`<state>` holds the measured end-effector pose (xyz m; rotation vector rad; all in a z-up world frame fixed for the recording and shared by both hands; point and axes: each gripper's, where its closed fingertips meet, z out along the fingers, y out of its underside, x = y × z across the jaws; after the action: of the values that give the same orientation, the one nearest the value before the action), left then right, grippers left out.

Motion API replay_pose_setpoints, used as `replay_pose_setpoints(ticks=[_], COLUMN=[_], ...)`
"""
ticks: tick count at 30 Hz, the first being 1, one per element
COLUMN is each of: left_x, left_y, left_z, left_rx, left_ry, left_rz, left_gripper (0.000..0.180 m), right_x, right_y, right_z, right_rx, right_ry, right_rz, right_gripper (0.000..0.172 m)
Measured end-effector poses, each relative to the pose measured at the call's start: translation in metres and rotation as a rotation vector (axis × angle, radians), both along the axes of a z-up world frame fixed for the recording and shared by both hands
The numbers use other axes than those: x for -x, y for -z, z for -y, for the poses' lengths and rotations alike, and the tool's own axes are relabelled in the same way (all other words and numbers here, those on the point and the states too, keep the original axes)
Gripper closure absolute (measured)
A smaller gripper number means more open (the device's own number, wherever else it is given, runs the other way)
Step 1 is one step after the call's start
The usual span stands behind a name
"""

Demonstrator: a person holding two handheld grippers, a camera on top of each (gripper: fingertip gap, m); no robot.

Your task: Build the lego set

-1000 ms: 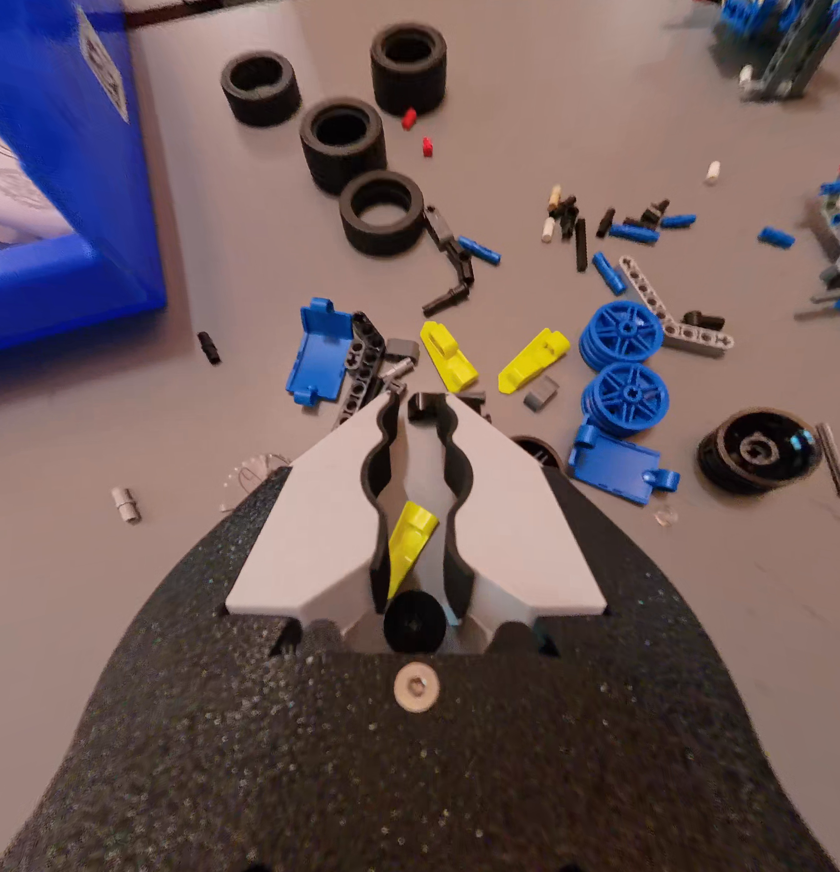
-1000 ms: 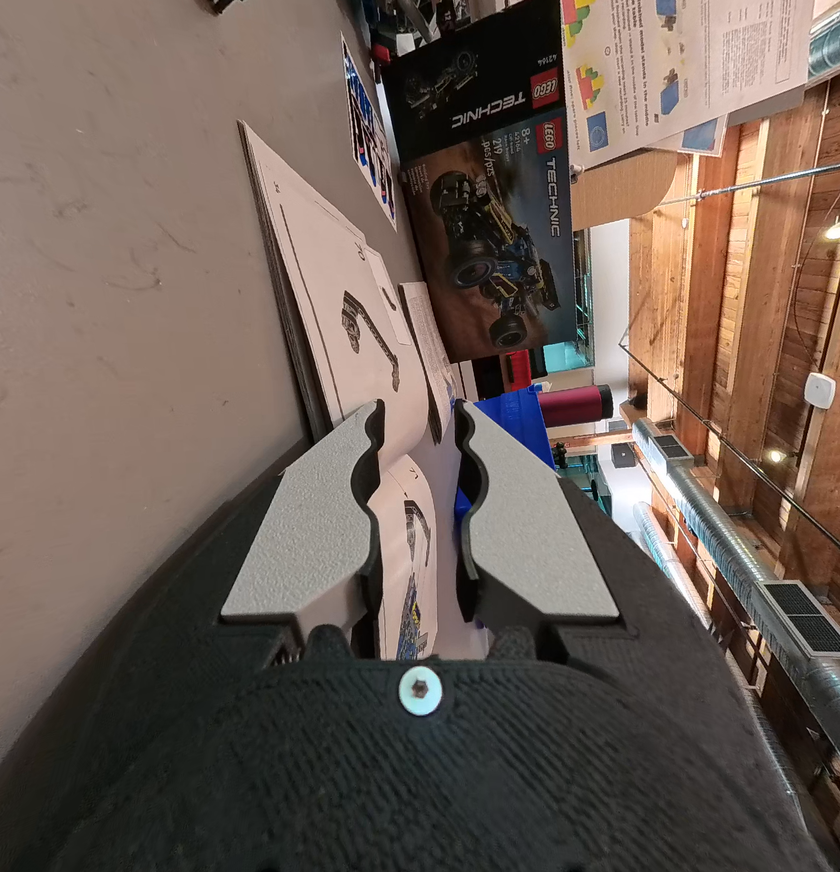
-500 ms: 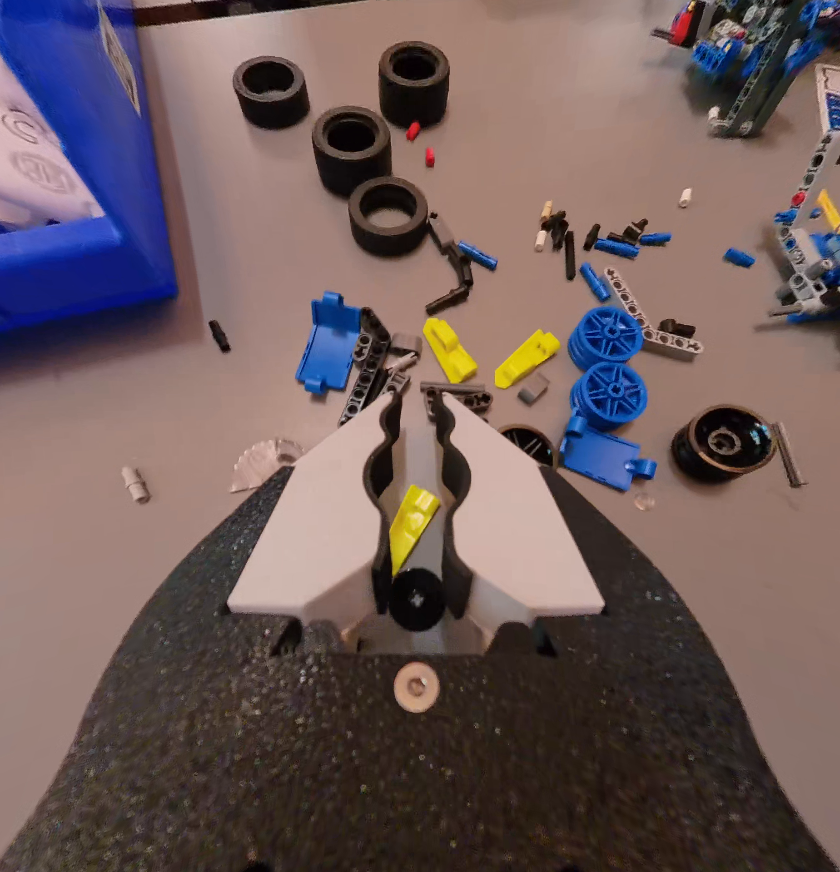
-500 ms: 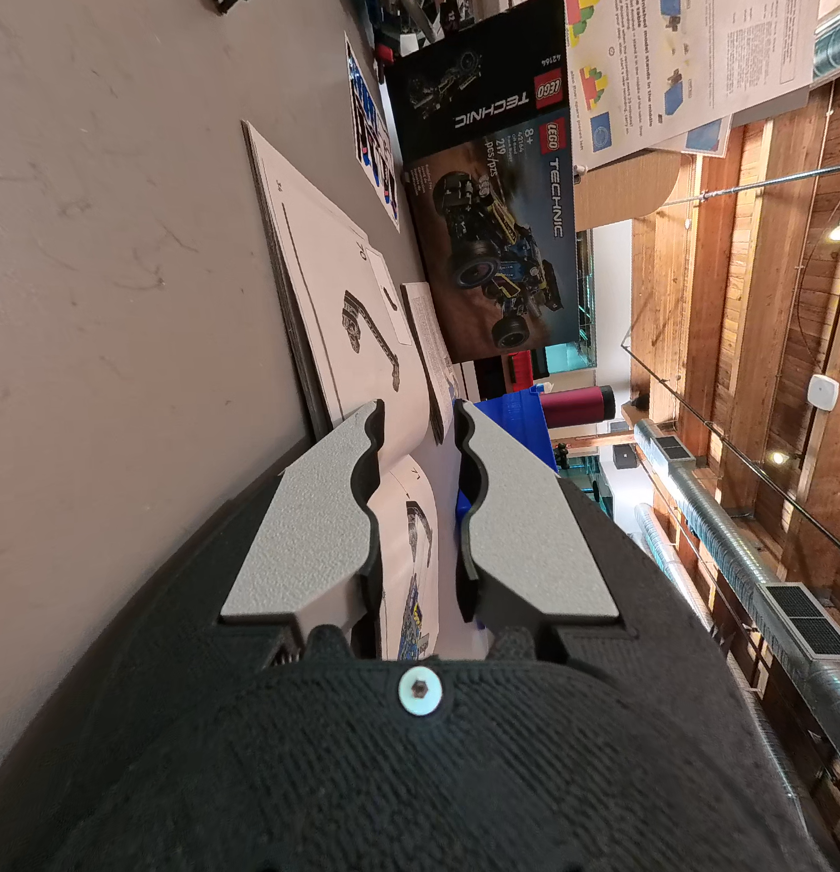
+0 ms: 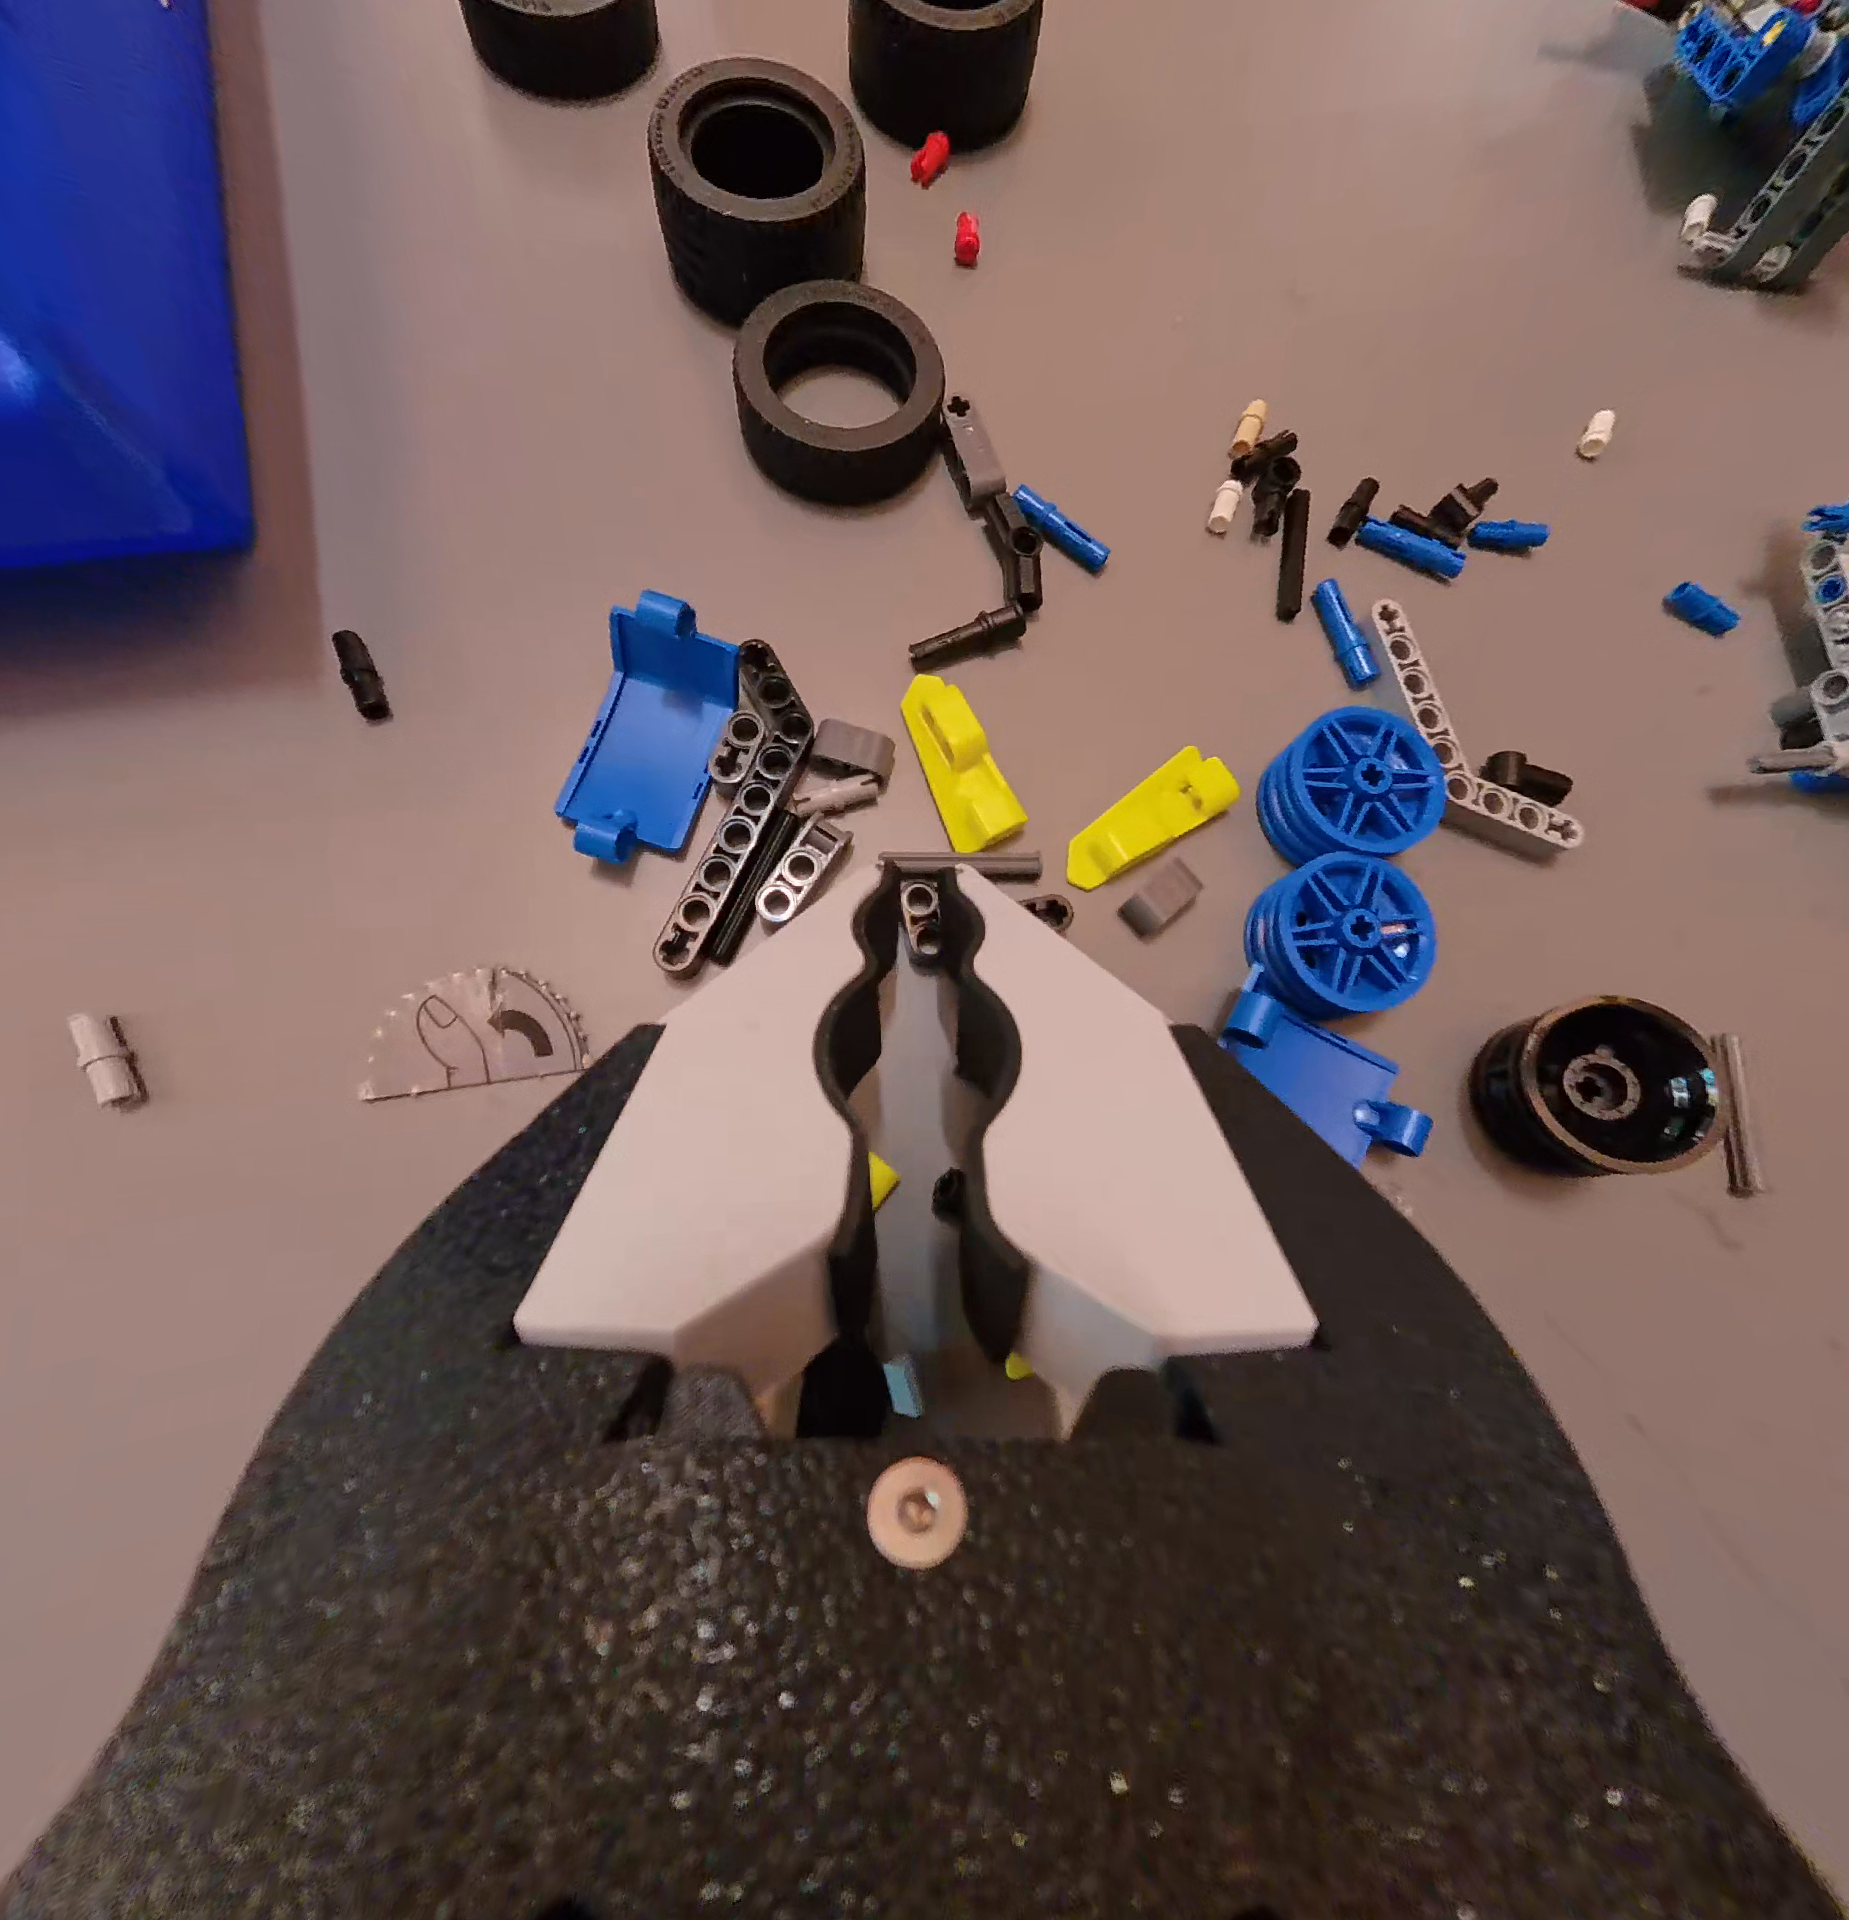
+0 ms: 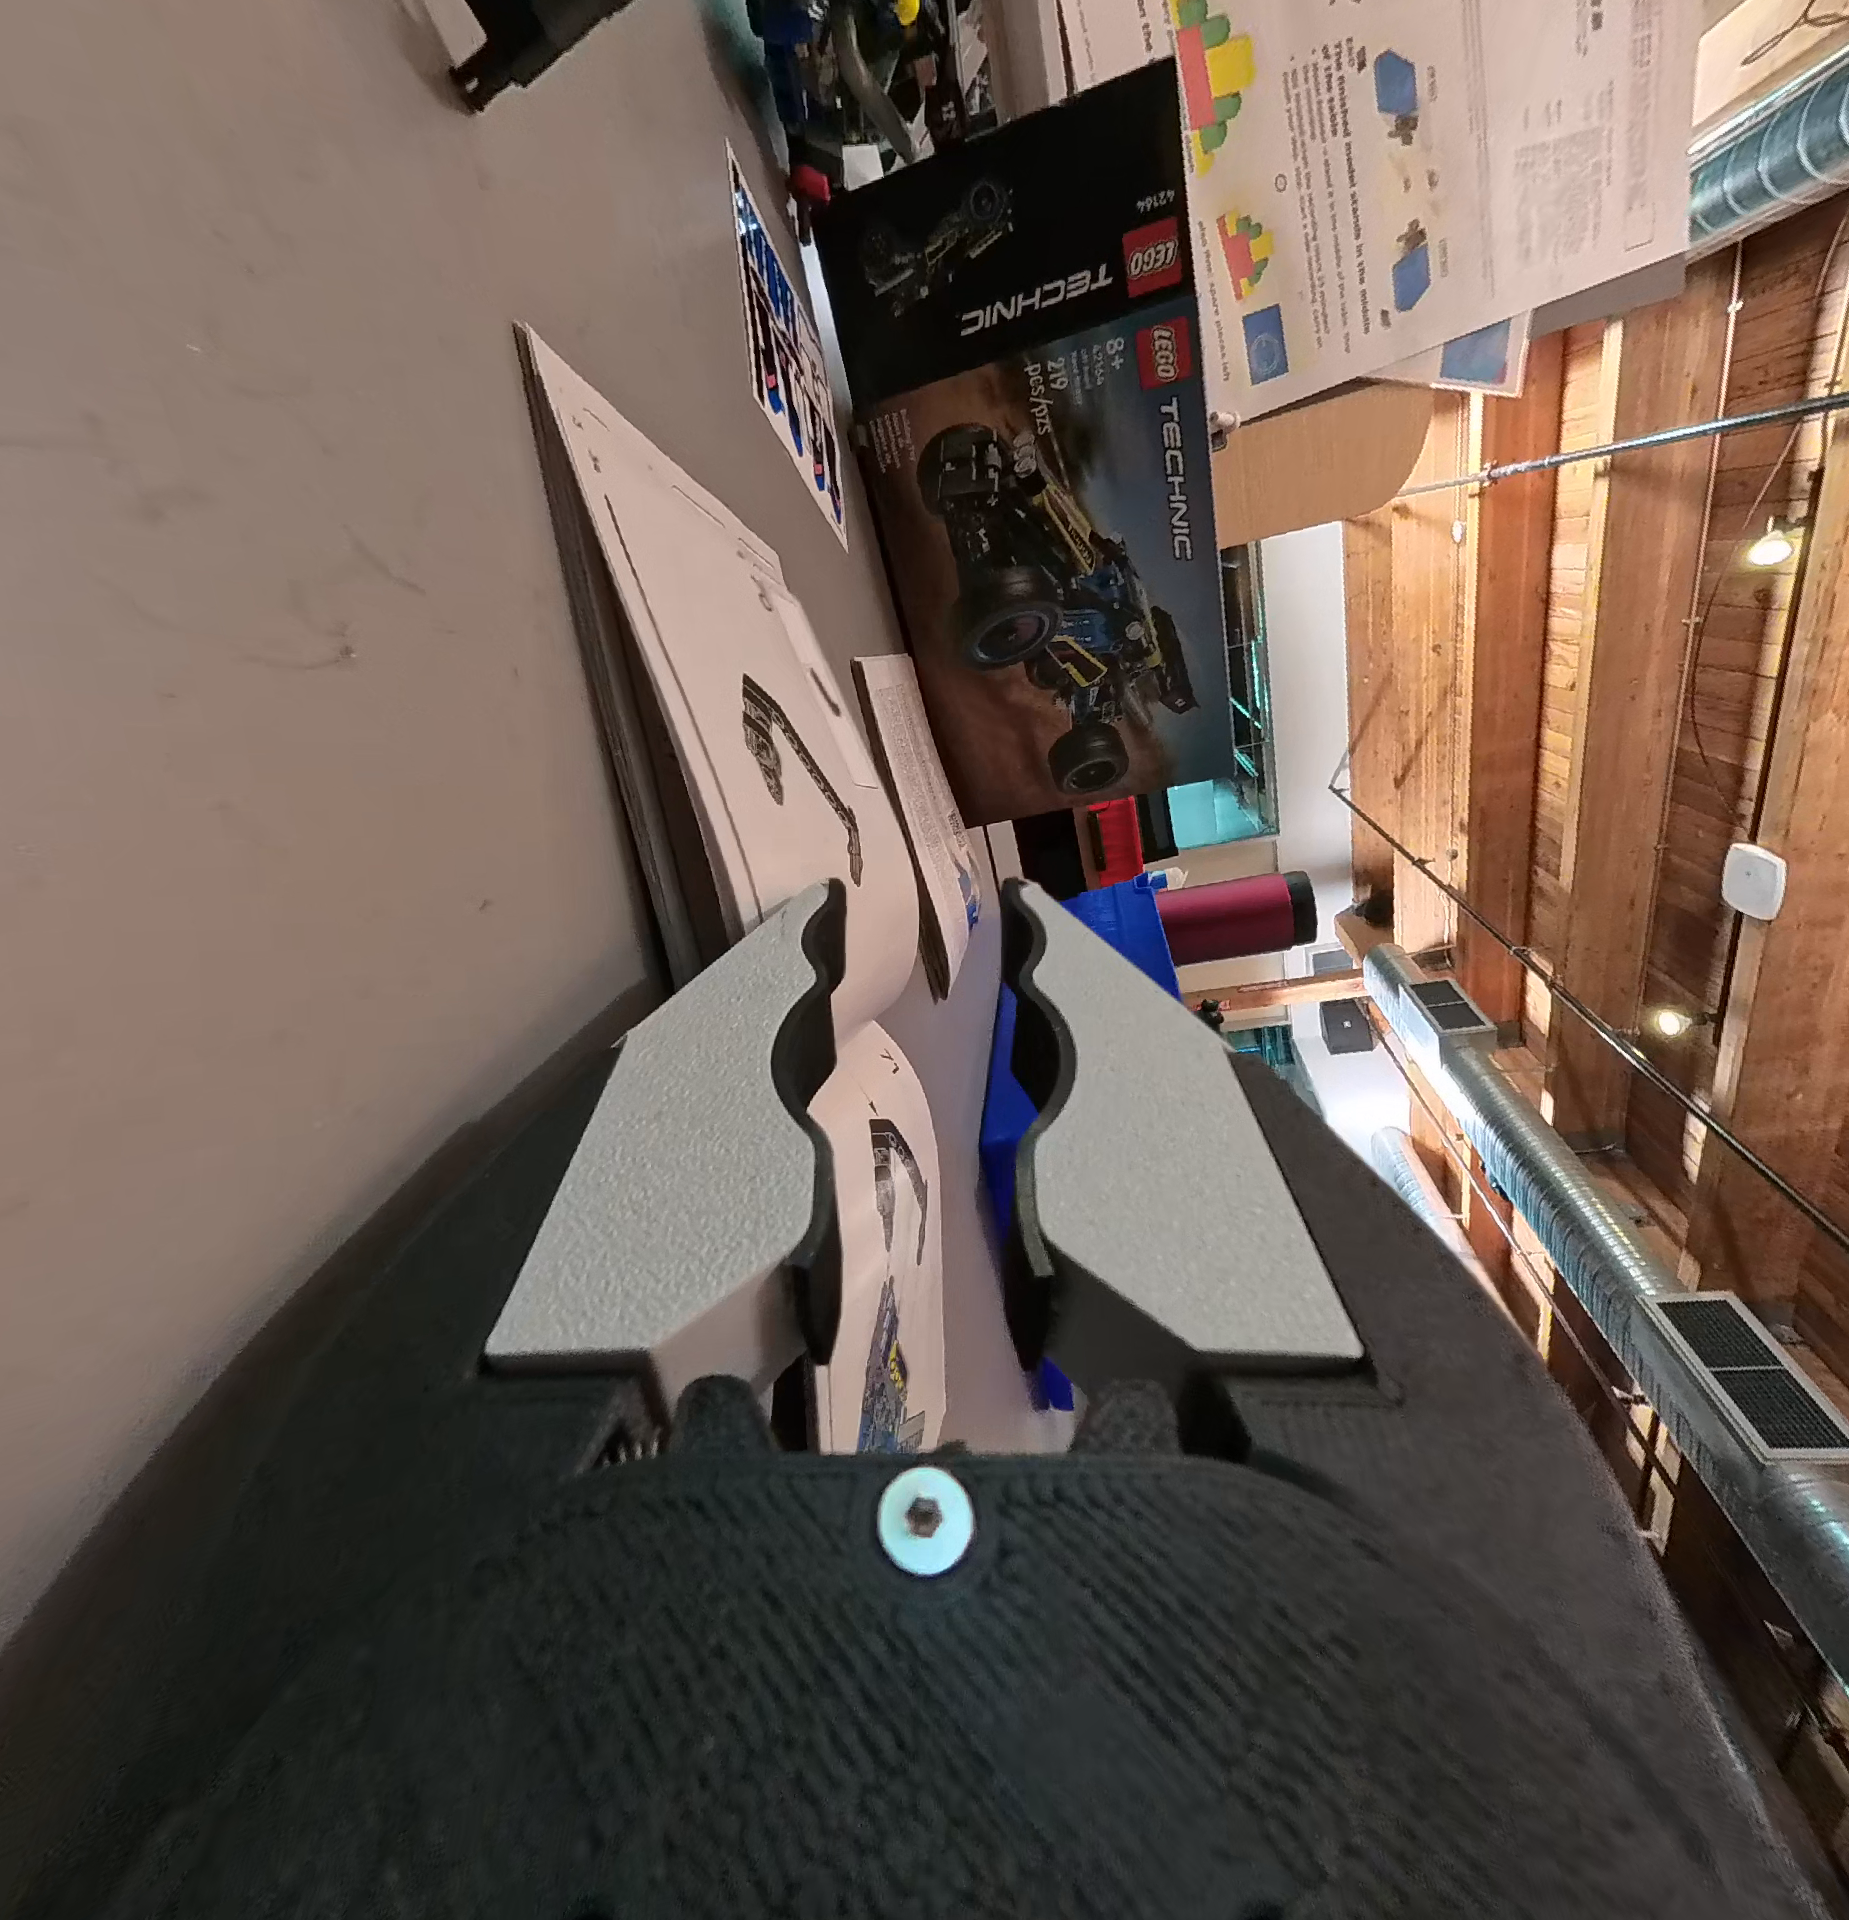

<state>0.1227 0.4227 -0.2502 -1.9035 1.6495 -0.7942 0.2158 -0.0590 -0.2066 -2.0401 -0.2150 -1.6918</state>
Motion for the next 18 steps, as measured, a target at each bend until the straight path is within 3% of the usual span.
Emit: replay_pose_setpoints(ticks=[4, 9, 13, 15, 18], left_x=[-0.003, -0.016, -0.026, -0.023, -0.002], left_y=[-0.01, -0.081, -0.125, -0.12, -0.086], left_z=[0.0, 0.027, 0.119, 0.187, 0.279], left_rx=[-0.023, -0.061, -0.004, 0.078, 0.173], left_ry=[0.0, 0.032, 0.243, 0.402, 0.628], left_rz=[0.043, 0.286, 0.434, 0.432, 0.304], left_gripper=[0.177, 0.176, 0.176, 0.177, 0.177], right_x=[0.002, 0.008, 0.017, 0.025, 0.039], right_y=[-0.005, -0.012, -0.022, -0.023, -0.012], right_z=[0.0, -0.004, -0.008, -0.011, -0.017], right_rx=[-0.011, -0.024, -0.072, -0.103, -0.119], right_ry=[-0.005, -0.043, -0.098, -0.139, -0.207], right_rz=[0.028, 0.061, 0.089, 0.055, -0.136], right_gripper=[0.144, 0.144, 0.146, 0.15, 0.151])
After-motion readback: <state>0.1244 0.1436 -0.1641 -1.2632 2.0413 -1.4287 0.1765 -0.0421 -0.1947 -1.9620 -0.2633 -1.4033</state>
